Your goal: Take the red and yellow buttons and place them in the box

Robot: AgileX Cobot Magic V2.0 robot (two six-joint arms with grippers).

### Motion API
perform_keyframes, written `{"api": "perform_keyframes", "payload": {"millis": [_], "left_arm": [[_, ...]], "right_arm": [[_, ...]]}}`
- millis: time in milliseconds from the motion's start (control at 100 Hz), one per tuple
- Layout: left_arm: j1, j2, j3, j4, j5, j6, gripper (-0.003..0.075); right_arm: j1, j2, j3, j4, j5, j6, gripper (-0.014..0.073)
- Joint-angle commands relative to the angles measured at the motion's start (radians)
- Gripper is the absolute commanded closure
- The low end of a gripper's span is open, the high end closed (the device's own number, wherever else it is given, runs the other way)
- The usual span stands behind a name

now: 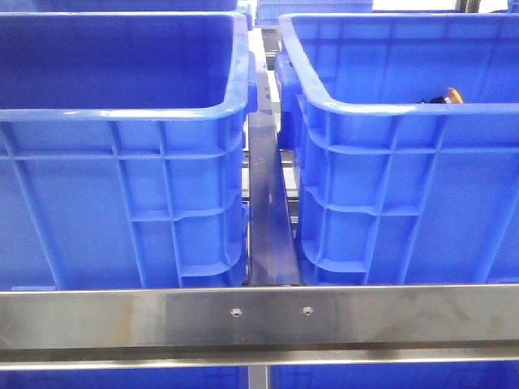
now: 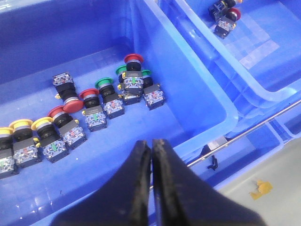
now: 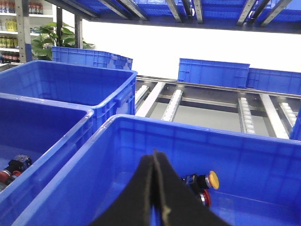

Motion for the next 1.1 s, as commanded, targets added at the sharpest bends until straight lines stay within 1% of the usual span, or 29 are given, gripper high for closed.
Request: {"api": "perform_keyframes", "payload": {"millis": [0,650,740,790,860,910,930,960,980,1000,1030,1090], "left_arm": [[-0.005,0.005,-0.024,0.026,-0.056,-0.007,0.0739],[-0.005,0.005,-0.024,0.026,-0.056,-0.007,0.0739],[-0.005,0.005,-0.024,0.026,-0.056,-0.007,0.0739],[-0.005,0.005,-0.024,0.026,-0.056,-0.007,0.0739],[-0.005,0.005,-0.024,0.026,-0.056,-0.007,0.0739],[-0.005,0.005,-0.024,0.026,-0.056,-0.007,0.0739],[-0.005,0.005,-0.024,0.026,-0.056,-0.007,0.0739],[-0.005,0.005,-0.024,0.026,-0.056,-0.007,0.0739],[-0.005,0.005,-0.024,0.026,-0.056,-0.007,0.0739],[-0.005,0.005,-0.024,0.026,-0.056,-0.007,0.0739],[-0.005,0.005,-0.024,0.026,-0.056,-0.007,0.0739],[-0.005,0.005,-0.024,0.026,-0.056,-0.007,0.0739]], "right_arm": [[0.0,0.007,-0.022,0.022,-0.035,-0.013,0.0662],[0.0,0.008,-0.022,0.023,-0.047,-0.013,0.0662],[0.0,0.008,-0.022,-0.011,-0.055,0.014,0.0662],[0.0,0.008,-0.022,-0.069,-0.057,0.067,0.0662],[0.0,0.008,-0.022,-0.208,-0.062,0.193,0.0662],[0.0,0.006,-0.022,-0.355,-0.066,0.334,0.0662],[0.0,0.003,-0.022,-0.395,-0.069,0.374,0.0662],[0.0,-0.002,-0.022,-0.498,-0.074,0.478,0.0662],[0.0,-0.006,-0.022,-0.559,-0.078,0.52,0.0662],[0.0,-0.011,-0.022,-0.599,-0.083,0.582,0.0662],[0.0,-0.02,-0.022,-0.693,-0.089,0.681,0.0662],[0.0,-0.04,-0.022,-0.834,-0.103,0.825,0.0662]]}}
